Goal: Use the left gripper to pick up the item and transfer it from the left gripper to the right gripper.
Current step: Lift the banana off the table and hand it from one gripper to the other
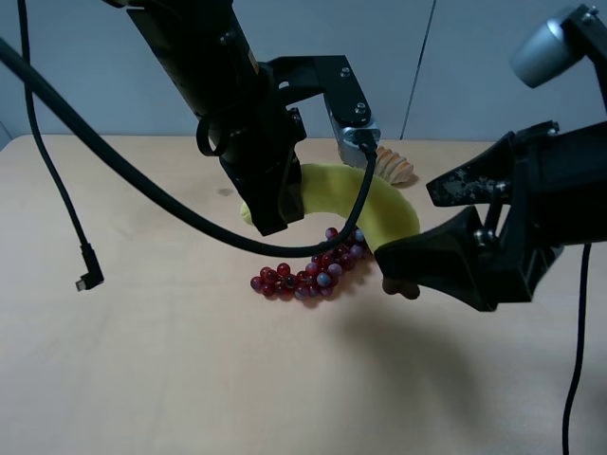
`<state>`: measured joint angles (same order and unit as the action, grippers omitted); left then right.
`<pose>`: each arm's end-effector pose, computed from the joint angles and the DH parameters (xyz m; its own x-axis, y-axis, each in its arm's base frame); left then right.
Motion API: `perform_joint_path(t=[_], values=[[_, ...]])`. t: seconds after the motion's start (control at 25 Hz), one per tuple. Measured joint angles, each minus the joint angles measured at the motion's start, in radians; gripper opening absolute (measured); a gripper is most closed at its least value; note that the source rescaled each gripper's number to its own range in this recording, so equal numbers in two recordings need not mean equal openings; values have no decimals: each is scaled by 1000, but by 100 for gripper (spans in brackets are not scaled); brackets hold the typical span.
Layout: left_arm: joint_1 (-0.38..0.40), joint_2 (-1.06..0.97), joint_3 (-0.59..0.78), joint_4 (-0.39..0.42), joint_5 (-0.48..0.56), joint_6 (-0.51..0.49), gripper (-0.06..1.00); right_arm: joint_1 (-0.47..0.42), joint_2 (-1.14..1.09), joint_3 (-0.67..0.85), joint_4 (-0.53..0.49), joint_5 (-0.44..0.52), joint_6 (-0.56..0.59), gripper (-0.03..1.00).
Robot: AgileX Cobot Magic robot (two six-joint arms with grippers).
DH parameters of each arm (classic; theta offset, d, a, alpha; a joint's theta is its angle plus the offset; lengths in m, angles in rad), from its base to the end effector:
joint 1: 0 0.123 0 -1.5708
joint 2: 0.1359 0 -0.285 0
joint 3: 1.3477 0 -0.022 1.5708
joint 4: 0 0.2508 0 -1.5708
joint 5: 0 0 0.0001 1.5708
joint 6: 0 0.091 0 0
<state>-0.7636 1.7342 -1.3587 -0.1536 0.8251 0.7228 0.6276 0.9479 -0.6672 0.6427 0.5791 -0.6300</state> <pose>0.2610 -0.2640 0.2642 -0.1074 0.9000 -0.4225 0.9641 0.1981 0.1770 0.1314 0.1322 0.2944 -0.4516 -0.4095 -0.7927 -0.7955 0.5871 0.1499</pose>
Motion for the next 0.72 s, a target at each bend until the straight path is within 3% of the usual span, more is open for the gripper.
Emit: perform_joint_path(t=[0.56,0.6,0.64,0.72], values=[[0,0,0,0,-11,0,0,2,237,-59,2,-55,-51,99],[0,0,0,0,-11,0,0,2,238,-59,2,-59,-54,94],[0,0,0,0,-12,0,0,2,240,-59,2,-62,-55,83],[0,0,0,0,-17,0,0,2,240,-59,2,-75,-56,51]])
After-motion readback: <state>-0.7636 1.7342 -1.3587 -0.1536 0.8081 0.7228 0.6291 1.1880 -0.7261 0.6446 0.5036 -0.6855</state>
